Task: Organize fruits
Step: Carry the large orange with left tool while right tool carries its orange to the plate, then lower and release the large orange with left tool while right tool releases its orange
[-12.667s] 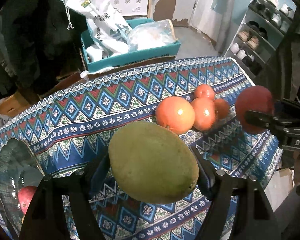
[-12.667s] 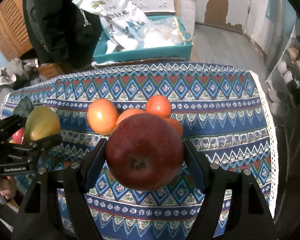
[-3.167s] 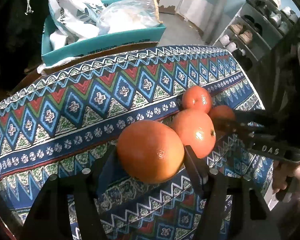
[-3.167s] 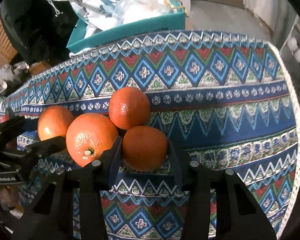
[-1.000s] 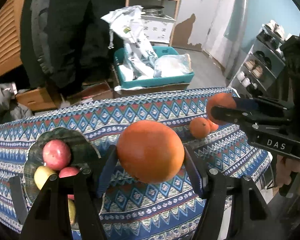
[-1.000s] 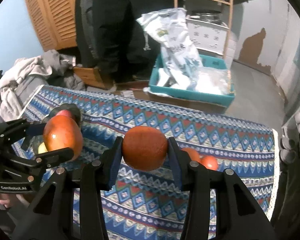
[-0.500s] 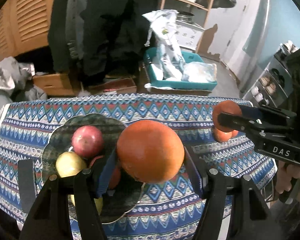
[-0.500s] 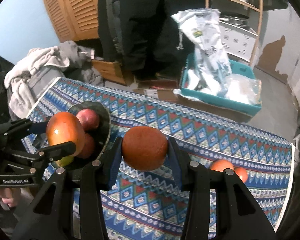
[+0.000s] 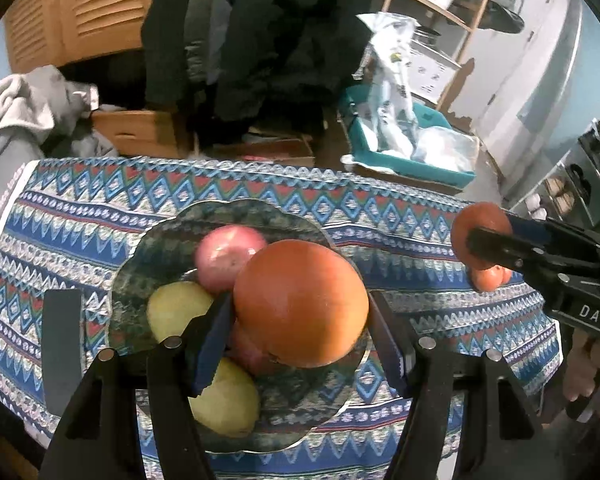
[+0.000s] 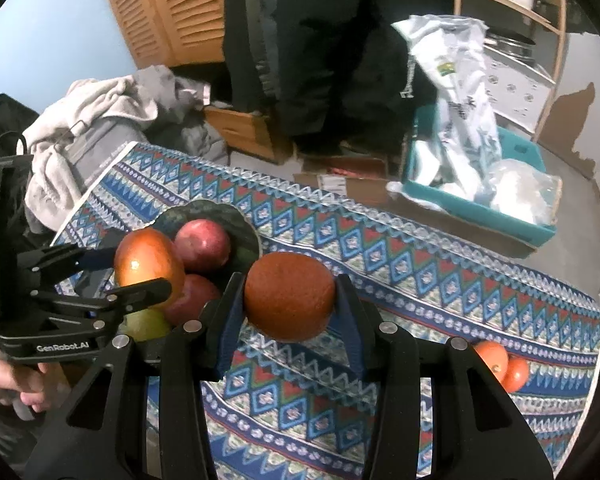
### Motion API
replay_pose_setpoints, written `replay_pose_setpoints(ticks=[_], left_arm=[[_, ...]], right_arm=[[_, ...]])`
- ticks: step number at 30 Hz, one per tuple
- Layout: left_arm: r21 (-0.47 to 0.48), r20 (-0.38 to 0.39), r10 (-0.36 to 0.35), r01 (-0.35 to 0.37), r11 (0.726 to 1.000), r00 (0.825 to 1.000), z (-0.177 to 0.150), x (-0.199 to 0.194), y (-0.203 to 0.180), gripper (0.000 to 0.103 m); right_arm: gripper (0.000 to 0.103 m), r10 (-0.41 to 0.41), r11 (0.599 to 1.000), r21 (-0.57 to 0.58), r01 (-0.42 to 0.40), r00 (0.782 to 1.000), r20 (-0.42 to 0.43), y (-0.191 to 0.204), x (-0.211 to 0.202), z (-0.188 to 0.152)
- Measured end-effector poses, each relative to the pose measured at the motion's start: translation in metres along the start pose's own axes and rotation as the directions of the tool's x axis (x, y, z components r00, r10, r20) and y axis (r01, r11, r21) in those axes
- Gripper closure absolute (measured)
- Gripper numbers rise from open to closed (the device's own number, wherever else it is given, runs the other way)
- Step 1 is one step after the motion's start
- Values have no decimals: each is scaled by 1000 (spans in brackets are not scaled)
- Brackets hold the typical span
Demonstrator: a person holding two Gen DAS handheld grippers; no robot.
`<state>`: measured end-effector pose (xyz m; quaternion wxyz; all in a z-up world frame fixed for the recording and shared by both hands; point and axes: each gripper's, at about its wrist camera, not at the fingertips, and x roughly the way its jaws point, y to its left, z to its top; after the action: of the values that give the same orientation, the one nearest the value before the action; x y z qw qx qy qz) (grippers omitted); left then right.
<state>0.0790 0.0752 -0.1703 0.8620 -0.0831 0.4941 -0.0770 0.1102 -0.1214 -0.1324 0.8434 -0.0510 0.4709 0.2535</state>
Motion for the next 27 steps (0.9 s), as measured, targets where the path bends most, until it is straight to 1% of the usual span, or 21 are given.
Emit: replay_pose_setpoints(ticks=[6,12,15,20,27], left_arm=[[-87,-17,19,-20,996,1000,-13,-3,40,35],[-155,-40,43,-49,987,998,-24,0,72,35],[-163,-57,54,-63,985,997,-29,4,79,35],[-176,-108,61,-79,981,992,-39,18,90,35],[-176,-123,63,-84,981,990,-40,20,93,35]], right_arm=[[59,42,999,-24,-43,998,-44,20,31,8],[59,70,996,-48,-74,994,-88,41,65,13],[59,84,995,-41,-89,990,-112,47,79,14],[59,96,994,-39,-102,984,-149,55,97,12],[59,101,994,-32,-109,977,-190,61,115,8]])
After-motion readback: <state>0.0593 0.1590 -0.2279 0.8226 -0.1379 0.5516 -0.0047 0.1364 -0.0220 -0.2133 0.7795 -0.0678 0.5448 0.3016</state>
